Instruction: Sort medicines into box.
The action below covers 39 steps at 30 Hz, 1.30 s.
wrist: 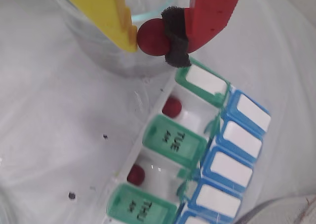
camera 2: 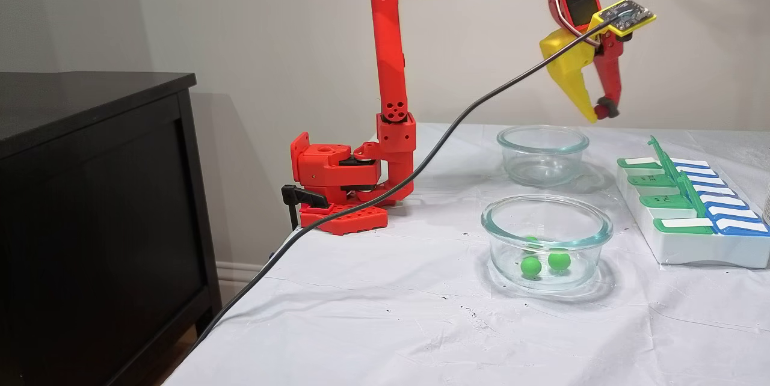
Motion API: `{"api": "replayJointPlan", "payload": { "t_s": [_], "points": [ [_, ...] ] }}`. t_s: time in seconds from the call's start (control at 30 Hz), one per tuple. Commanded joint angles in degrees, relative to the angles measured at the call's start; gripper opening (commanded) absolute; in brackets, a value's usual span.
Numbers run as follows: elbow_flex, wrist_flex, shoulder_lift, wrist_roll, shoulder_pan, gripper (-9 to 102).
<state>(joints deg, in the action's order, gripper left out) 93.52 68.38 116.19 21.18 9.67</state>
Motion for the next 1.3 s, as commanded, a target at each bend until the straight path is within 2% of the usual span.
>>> {"api": "replayJointPlan", "payload": {
  "t_s": [0.0, 0.13, 0.27, 0.37, 1.03, 1.27],
  "points": [
    [-2.5, -1.5, 4.3, 4.3, -8.1, 0],
    [-5.3, 0.4, -0.7, 7.8, -12.9, 0],
    [-1.2, -4.5, -1.0, 9.4, -17.2, 0],
    [-3.7, -3.8, -6.1, 11.0, -18.9, 0],
    [-10.5, -16.1, -21.3, 11.1, -16.3, 0],
    [-10.6, -18.6, -20.4, 10.5, -15.4, 0]
  ]
}}
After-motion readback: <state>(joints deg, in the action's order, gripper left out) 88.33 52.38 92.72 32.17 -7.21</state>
